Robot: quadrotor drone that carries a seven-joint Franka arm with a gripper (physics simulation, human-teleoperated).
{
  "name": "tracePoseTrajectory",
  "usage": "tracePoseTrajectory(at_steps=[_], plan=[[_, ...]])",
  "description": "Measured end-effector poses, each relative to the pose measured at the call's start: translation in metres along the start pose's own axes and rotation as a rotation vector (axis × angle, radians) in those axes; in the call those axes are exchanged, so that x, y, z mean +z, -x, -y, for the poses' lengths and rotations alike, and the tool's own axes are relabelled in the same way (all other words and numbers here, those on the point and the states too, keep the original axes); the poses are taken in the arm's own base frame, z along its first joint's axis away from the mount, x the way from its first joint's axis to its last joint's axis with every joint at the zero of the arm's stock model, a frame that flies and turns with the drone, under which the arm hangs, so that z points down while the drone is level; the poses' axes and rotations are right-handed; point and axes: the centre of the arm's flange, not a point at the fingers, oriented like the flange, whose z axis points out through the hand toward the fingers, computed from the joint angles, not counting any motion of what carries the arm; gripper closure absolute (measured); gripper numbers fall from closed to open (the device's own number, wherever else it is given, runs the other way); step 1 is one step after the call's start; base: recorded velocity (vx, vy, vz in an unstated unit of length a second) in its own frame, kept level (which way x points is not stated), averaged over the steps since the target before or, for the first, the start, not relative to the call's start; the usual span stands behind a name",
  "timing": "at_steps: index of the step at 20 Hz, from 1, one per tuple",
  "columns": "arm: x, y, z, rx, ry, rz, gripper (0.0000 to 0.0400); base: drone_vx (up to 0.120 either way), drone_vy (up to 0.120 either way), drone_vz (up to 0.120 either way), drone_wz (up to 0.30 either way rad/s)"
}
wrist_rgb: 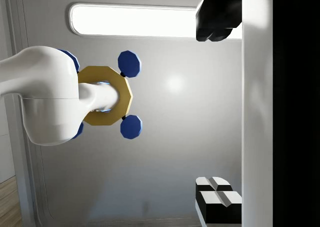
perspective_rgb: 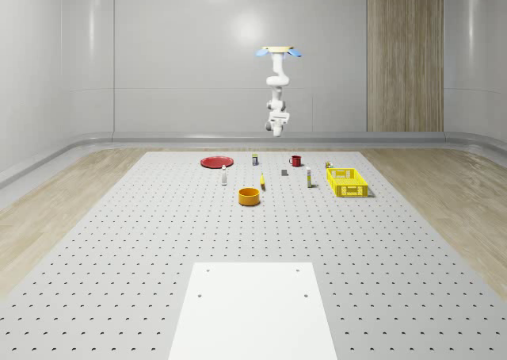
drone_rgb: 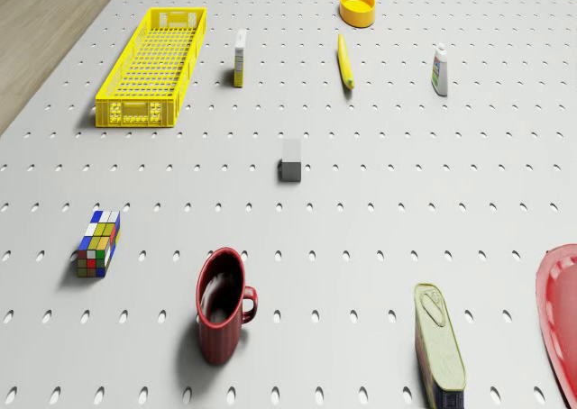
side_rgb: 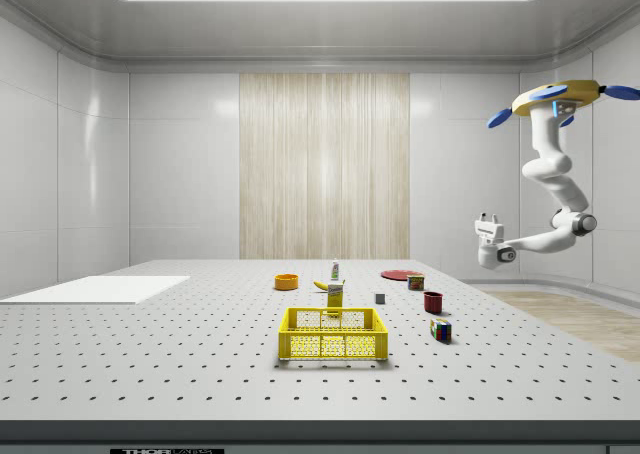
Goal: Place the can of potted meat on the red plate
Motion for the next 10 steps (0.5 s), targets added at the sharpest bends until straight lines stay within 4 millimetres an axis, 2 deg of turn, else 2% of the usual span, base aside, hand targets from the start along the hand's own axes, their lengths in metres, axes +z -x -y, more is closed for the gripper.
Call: tracePoseTrajectory(at_steps=[6, 10], plan=[[0.003, 0.016, 0.015, -0.004, 0.157, -0.163, 0.0, 0.0, -0.12, 0.0, 0.0], [0.015, 0.037, 0.036, -0.01, 0.386, -0.394, 0.0, 0.0, -0.12, 0.0, 0.0]])
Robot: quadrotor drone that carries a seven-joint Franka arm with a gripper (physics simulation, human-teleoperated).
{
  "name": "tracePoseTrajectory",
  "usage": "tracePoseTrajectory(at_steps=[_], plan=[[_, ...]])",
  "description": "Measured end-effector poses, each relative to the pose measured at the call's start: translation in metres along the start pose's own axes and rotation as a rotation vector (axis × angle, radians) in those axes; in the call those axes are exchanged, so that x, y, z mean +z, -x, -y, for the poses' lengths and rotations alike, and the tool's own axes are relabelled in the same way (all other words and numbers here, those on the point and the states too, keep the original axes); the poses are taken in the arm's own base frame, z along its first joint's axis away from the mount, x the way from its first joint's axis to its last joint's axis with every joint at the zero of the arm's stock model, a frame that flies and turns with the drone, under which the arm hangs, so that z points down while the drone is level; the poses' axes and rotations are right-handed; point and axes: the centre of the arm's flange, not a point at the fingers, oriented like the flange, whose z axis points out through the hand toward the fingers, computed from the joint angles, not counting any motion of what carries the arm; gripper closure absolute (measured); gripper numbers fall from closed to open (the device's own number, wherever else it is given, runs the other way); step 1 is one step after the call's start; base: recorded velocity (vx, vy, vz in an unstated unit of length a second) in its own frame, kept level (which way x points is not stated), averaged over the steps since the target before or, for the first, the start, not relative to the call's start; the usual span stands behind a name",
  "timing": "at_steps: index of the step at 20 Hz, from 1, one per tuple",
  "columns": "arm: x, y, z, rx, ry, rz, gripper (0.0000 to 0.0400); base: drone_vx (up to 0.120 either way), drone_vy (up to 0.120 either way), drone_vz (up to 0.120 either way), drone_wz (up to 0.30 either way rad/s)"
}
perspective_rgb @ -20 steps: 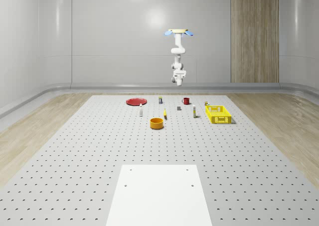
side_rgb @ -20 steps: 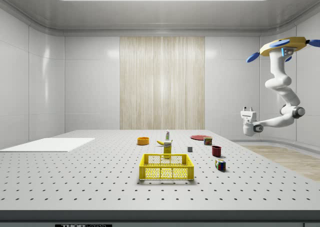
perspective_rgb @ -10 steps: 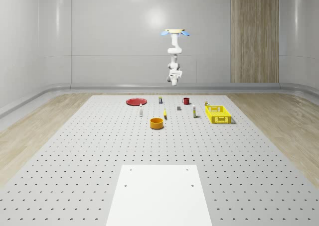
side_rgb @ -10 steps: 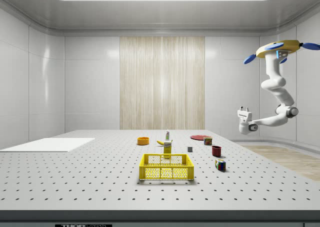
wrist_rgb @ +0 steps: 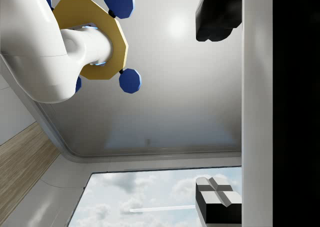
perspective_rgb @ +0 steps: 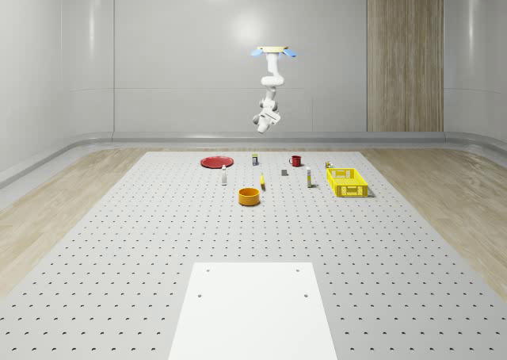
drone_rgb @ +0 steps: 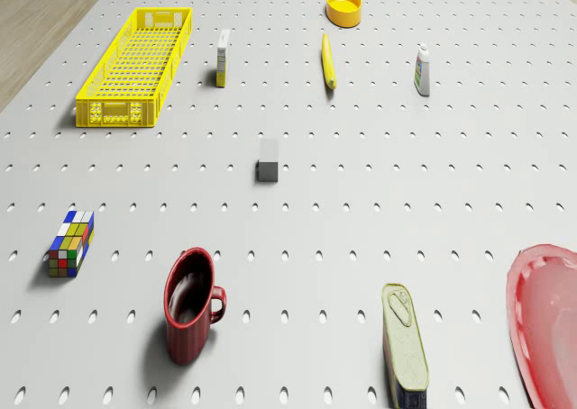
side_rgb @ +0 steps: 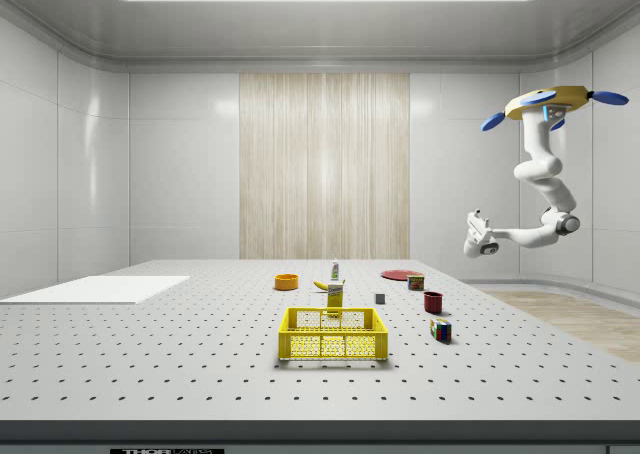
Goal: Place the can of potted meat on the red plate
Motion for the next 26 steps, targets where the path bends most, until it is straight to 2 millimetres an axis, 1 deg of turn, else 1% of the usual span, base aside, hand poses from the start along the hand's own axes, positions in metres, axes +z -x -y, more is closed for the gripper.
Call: tracePoseTrajectory(at_steps=[3, 5, 7, 9, 11, 13, 15, 18, 21, 26], plan=[[0.008, 0.027, 0.026, -0.008, 0.274, -0.274, 0.0, 0.0, -0.12, 0.0, 0.0], [0.025, 0.046, 0.045, -0.015, 0.502, -0.503, 0.0, 0.0, -0.12, -0.12, 0.0], [0.052, 0.062, 0.06, -0.023, 0.748, -0.747, 0.0, 0.0, -0.12, -0.12, 0.0], [0.082, 0.07, 0.067, -0.029, 0.983, -0.981, 0.0, 0.0, -0.12, -0.12, 0.0], [0.11, 0.071, 0.068, -0.036, 1.185, -1.181, 0.0, 0.0, -0.12, -0.12, 0.0], [0.132, 0.068, 0.064, -0.041, 1.342, -1.338, 0.0, 0.0, -0.12, -0.12, 0.0], [0.147, 0.064, 0.059, -0.047, 1.459, -1.455, 0.0, 0.0, -0.12, -0.12, 0.0], [0.161, 0.059, 0.053, -0.054, 1.574, -1.572, 0.0, 0.0, -0.12, -0.12, 0.0], [0.168, 0.055, 0.049, -0.059, 1.642, -1.641, 0.0, 0.093, -0.12, -0.12, 0.0], [0.174, 0.051, 0.044, -0.064, 1.698, -1.699, 0.0, 0.12, -0.12, -0.12, 0.0]])
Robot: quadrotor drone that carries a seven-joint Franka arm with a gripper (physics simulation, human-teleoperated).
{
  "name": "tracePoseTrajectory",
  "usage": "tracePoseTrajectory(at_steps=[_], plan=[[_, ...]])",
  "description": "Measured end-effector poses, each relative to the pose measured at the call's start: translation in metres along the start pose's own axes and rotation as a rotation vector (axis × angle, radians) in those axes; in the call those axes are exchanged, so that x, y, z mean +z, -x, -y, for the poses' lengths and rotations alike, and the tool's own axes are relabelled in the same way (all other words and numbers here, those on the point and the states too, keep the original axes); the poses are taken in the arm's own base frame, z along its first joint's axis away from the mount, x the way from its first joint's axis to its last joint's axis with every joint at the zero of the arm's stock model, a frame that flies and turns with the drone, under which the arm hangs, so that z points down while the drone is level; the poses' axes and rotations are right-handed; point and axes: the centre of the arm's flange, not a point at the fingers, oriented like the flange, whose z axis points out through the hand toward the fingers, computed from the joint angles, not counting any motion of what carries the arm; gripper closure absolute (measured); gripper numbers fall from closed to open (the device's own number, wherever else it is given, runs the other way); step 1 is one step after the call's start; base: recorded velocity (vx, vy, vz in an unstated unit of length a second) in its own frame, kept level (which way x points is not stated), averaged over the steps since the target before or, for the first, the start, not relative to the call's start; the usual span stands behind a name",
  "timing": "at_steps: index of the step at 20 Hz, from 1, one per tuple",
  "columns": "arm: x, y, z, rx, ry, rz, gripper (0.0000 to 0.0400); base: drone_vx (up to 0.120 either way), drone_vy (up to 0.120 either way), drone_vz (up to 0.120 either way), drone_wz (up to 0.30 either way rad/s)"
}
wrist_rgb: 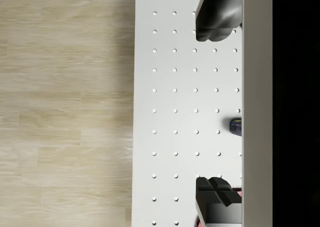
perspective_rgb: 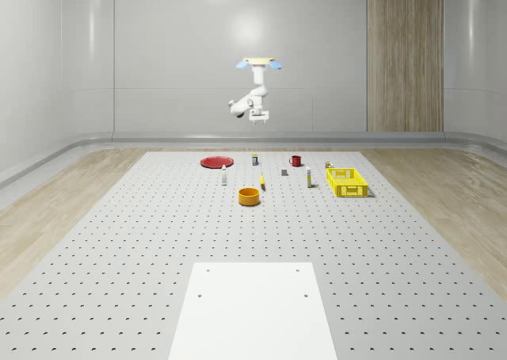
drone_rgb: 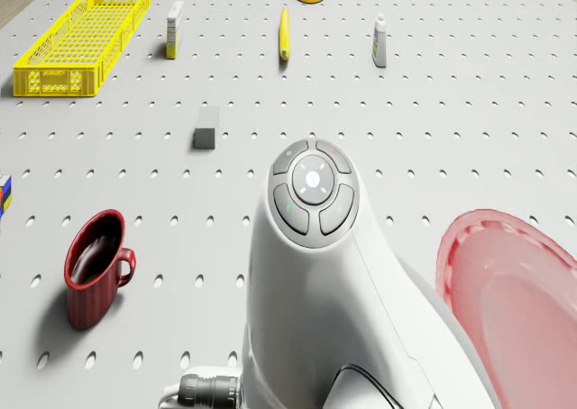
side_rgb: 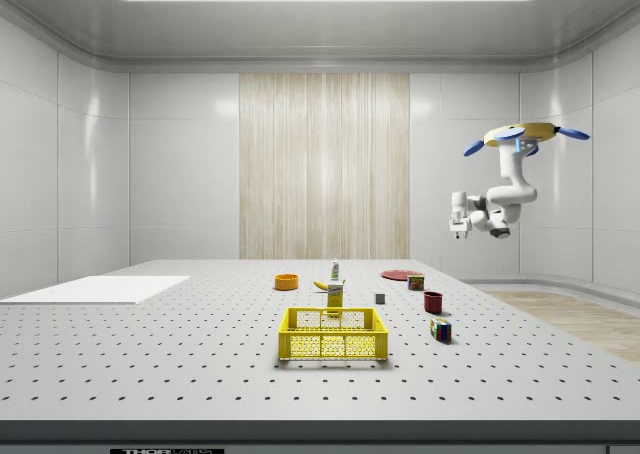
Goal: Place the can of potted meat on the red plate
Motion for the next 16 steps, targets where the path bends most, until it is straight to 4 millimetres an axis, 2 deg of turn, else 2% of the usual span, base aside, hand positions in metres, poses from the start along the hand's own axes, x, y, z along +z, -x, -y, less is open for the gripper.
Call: tracePoseTrajectory(at_steps=[3, 8, 16], plan=[[-0.0001, 0.0016, 0.0016, 0.0, 0.016, -0.017, 0.0, 0.12, -0.093, -0.12, 0.0], [-0.0001, 0.003, 0.0029, -0.001, 0.029, -0.031, 0.0, 0.12, 0.0, -0.024, 0.0], [-0.0001, 0.0037, 0.0036, -0.001, 0.035, -0.038, 0.0, 0.12, 0.0, -0.12, 0.0]])
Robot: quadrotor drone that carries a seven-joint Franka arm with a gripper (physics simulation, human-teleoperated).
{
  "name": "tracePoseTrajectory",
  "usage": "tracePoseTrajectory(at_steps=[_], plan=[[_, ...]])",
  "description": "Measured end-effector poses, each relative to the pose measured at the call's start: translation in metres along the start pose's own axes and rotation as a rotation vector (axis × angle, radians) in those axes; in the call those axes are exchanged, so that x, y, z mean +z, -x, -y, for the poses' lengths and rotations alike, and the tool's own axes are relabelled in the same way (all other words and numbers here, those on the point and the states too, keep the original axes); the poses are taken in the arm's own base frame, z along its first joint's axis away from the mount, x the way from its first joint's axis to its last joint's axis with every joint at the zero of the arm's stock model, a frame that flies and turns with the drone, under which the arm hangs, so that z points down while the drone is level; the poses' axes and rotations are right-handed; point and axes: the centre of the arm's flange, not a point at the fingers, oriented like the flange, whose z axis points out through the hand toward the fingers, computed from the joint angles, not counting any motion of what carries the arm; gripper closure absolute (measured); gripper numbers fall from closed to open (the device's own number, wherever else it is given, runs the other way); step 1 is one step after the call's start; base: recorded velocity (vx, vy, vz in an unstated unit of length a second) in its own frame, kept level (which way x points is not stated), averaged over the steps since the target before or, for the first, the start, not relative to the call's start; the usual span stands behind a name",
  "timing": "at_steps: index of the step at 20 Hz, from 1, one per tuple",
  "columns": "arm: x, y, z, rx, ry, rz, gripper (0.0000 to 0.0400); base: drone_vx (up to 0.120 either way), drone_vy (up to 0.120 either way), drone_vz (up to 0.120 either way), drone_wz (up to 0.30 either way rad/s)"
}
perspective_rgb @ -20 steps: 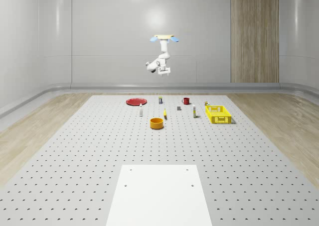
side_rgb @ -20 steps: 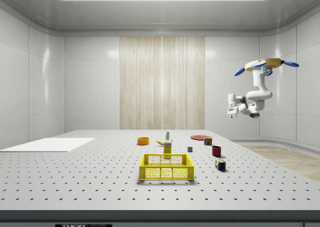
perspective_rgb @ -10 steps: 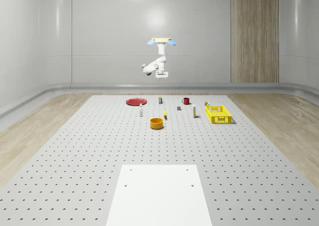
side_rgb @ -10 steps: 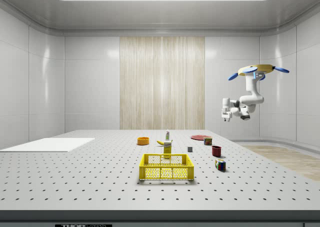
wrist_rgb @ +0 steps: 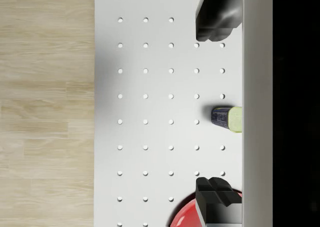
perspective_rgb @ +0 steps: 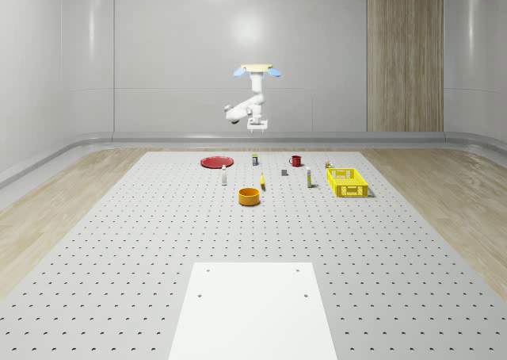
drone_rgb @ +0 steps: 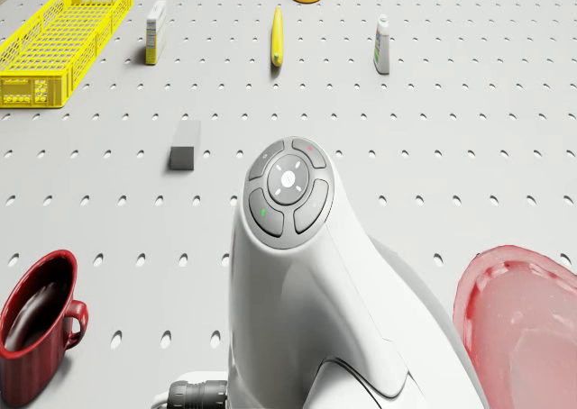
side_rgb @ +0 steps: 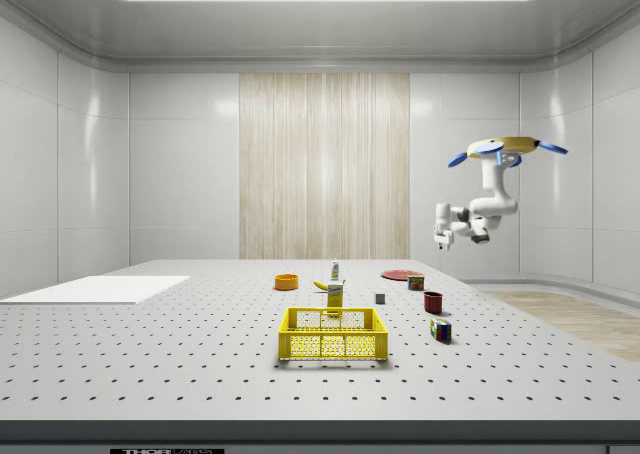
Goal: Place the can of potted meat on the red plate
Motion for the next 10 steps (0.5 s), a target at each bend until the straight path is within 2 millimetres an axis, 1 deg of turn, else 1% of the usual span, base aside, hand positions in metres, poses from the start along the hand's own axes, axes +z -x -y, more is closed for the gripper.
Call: tracePoseTrajectory(at_steps=[7, 8, 10], plan=[[0.0, 0.0001, 0.0001, 0.0, 0.001, -0.002, 0.0, 0.12, 0.0, -0.12, 0.0], [0.0, 0.0002, 0.0001, 0.0, 0.002, -0.002, 0.0, 0.12, 0.0, -0.08, 0.0], [0.0, 0.0002, 0.0002, 0.0, 0.002, -0.002, 0.0, 0.12, 0.0, 0.0, 0.0]])
